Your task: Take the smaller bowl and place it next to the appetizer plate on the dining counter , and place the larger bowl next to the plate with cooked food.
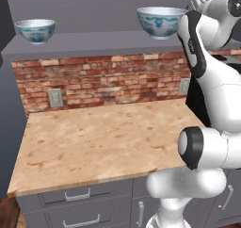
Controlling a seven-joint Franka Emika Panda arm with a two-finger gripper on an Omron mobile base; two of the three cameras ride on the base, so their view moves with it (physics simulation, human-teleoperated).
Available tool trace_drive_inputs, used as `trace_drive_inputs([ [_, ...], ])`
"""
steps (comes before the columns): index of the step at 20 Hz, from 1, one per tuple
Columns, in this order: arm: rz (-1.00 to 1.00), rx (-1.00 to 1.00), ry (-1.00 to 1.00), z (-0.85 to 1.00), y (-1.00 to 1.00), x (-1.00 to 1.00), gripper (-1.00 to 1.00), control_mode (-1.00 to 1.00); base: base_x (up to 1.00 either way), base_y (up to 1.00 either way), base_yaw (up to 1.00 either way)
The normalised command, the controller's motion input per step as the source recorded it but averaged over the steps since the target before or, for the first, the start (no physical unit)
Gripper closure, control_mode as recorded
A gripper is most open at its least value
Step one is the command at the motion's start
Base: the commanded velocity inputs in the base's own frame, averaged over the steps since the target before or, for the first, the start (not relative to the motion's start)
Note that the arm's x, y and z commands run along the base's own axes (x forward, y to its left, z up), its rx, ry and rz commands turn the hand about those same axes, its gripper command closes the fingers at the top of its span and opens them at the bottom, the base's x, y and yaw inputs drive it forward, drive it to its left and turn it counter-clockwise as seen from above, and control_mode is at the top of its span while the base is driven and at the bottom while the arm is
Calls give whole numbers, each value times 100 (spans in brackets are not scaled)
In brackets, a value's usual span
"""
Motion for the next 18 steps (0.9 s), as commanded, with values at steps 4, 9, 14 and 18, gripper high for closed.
trace_drive_inputs([
  [4,3,3,13,0,0,66,-100,-100,0,0,0],
  [9,6,2,19,0,0,60,-100,-100,0,0,0],
  [14,6,0,18,-1,0,47,-100,-100,0,0,0],
  [18,4,0,9,-18,0,50,-100,-100,0,0,0],
])
